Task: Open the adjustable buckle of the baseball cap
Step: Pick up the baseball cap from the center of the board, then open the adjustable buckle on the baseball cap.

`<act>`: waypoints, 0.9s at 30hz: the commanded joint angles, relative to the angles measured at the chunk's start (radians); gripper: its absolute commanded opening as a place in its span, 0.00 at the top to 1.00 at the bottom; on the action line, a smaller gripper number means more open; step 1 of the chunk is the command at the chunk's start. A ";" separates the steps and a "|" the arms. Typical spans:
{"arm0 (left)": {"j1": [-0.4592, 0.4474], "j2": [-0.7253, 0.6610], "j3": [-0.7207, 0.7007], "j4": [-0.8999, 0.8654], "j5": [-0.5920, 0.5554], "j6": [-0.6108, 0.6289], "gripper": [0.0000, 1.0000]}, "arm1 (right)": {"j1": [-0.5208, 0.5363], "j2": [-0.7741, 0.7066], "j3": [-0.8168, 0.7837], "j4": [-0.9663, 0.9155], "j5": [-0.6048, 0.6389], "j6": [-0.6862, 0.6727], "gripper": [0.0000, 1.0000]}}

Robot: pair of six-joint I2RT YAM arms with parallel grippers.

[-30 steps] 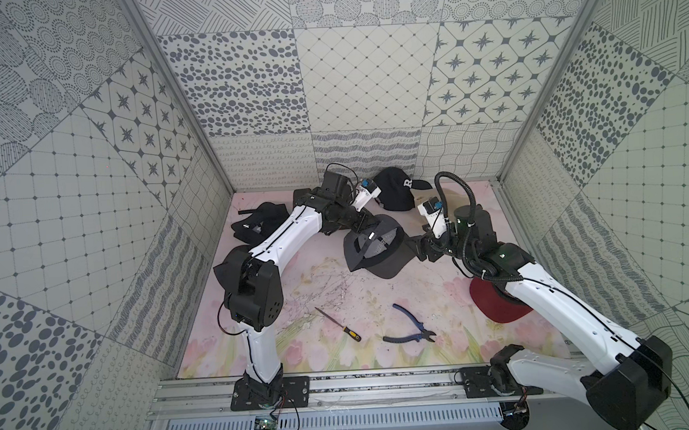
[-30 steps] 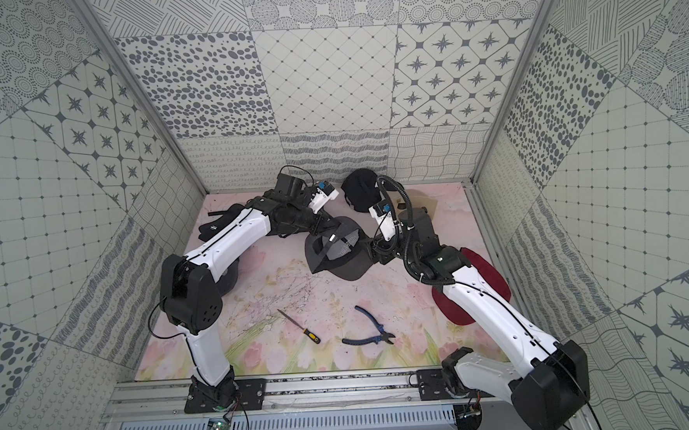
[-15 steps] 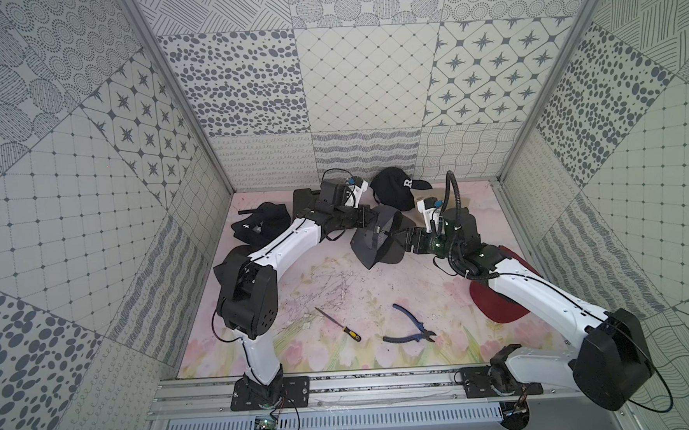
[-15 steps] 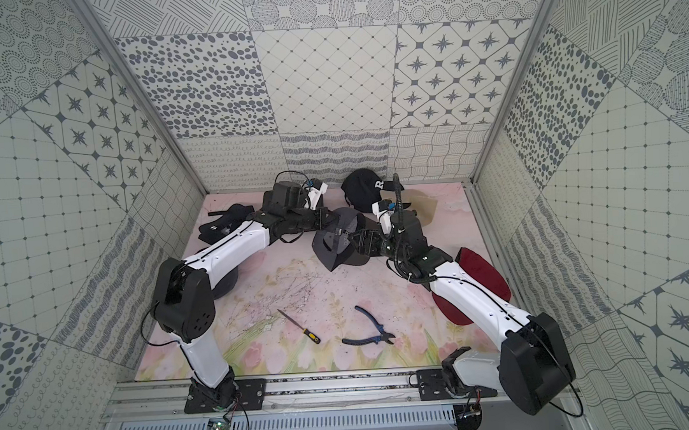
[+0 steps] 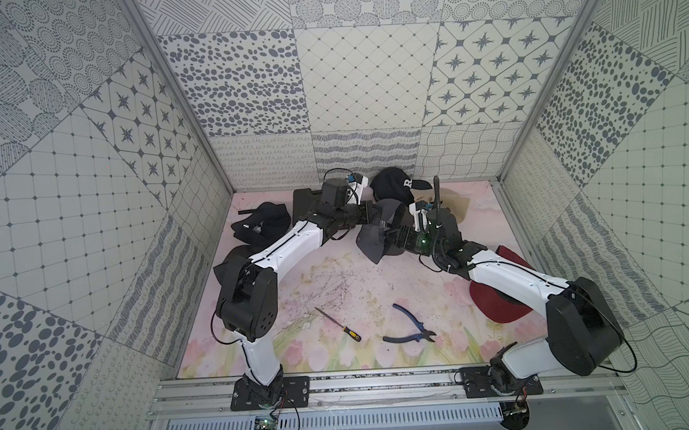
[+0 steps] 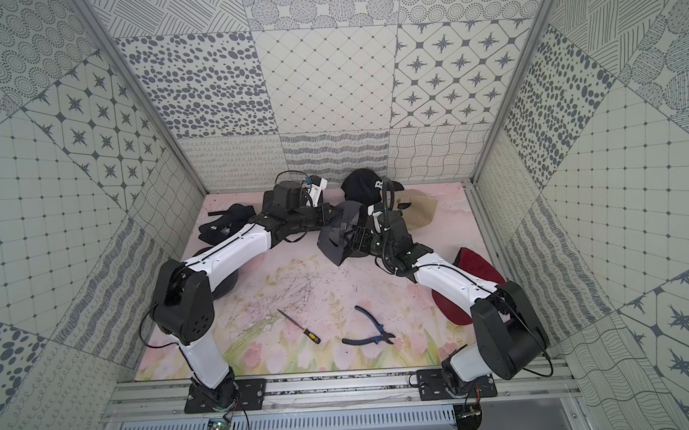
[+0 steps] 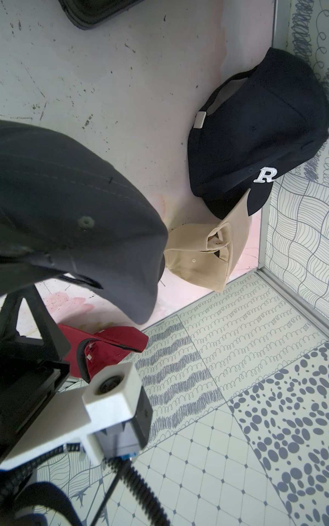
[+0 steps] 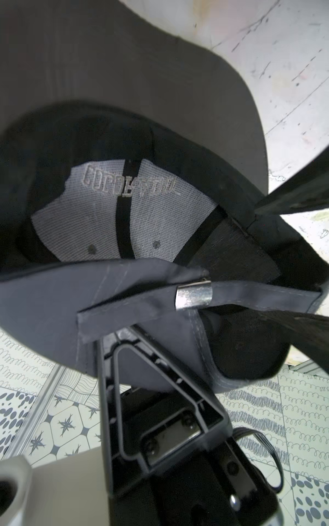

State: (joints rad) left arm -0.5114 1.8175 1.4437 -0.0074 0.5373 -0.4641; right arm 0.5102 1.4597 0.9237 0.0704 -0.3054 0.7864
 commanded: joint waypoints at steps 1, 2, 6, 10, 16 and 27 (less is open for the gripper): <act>-0.006 -0.017 -0.001 0.077 0.004 -0.015 1.00 | 0.005 0.019 0.045 0.097 0.017 0.033 0.45; -0.007 -0.017 0.000 0.077 0.008 -0.012 1.00 | 0.005 0.023 0.051 0.100 0.020 0.034 0.45; -0.009 -0.018 0.001 0.070 0.015 -0.005 1.00 | 0.005 0.040 0.065 0.115 0.042 0.039 0.48; -0.010 -0.020 -0.001 0.063 0.018 -0.001 1.00 | 0.005 0.055 0.078 0.122 0.064 0.045 0.49; -0.012 -0.024 0.001 0.066 0.032 -0.004 1.00 | 0.005 0.091 0.105 0.123 0.082 0.048 0.52; -0.011 -0.021 -0.011 0.066 0.055 -0.008 1.00 | 0.007 0.141 0.147 0.132 0.121 0.049 0.51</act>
State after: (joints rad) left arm -0.5220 1.8046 1.4349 -0.0040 0.5438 -0.4686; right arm 0.5110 1.5761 1.0405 0.1471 -0.2081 0.8303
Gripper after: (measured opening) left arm 0.054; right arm 0.477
